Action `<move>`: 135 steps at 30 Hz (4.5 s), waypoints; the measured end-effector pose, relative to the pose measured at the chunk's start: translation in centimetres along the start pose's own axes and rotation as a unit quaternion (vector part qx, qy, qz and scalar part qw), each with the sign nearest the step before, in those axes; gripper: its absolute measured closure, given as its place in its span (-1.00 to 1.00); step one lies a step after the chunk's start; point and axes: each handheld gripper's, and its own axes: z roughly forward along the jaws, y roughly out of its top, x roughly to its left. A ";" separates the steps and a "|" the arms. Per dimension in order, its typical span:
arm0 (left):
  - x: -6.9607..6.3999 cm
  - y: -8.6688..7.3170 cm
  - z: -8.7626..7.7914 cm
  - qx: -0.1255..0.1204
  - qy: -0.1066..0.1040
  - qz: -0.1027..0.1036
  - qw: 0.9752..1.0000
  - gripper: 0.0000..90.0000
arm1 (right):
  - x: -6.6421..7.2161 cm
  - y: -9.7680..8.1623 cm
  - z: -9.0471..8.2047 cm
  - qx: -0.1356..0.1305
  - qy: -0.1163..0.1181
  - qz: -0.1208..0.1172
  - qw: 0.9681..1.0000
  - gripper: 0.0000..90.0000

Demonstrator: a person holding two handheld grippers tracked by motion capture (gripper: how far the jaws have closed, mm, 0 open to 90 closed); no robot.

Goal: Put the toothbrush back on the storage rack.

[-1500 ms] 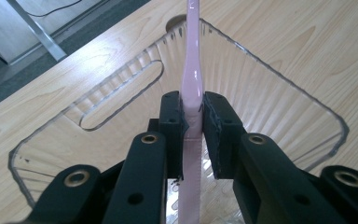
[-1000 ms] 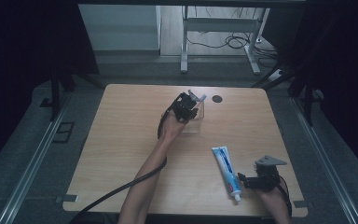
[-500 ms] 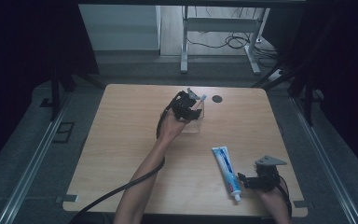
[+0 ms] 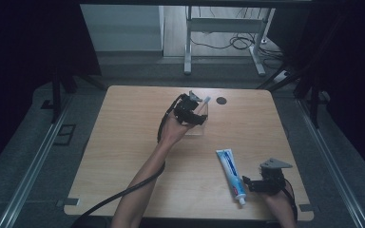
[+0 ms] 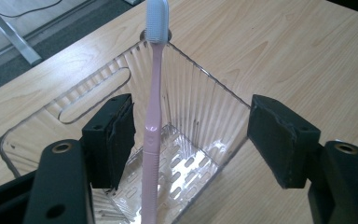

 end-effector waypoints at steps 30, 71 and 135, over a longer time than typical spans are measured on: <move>0.8 -2.8 -1.9 -0.013 -0.048 -0.051 0.997 -0.44 | 0.0 0.0 0.0 0.000 0.000 0.000 1.000 -0.88; 0.2 -4.9 -4.5 -0.032 -0.078 -0.065 0.994 -0.51 | 0.0 0.0 0.0 0.000 0.000 0.000 1.000 -0.88; -3.3 -17.5 -8.8 0.018 -0.026 -0.035 0.999 -0.82 | 0.0 0.0 0.0 0.000 -0.001 0.000 1.000 -0.87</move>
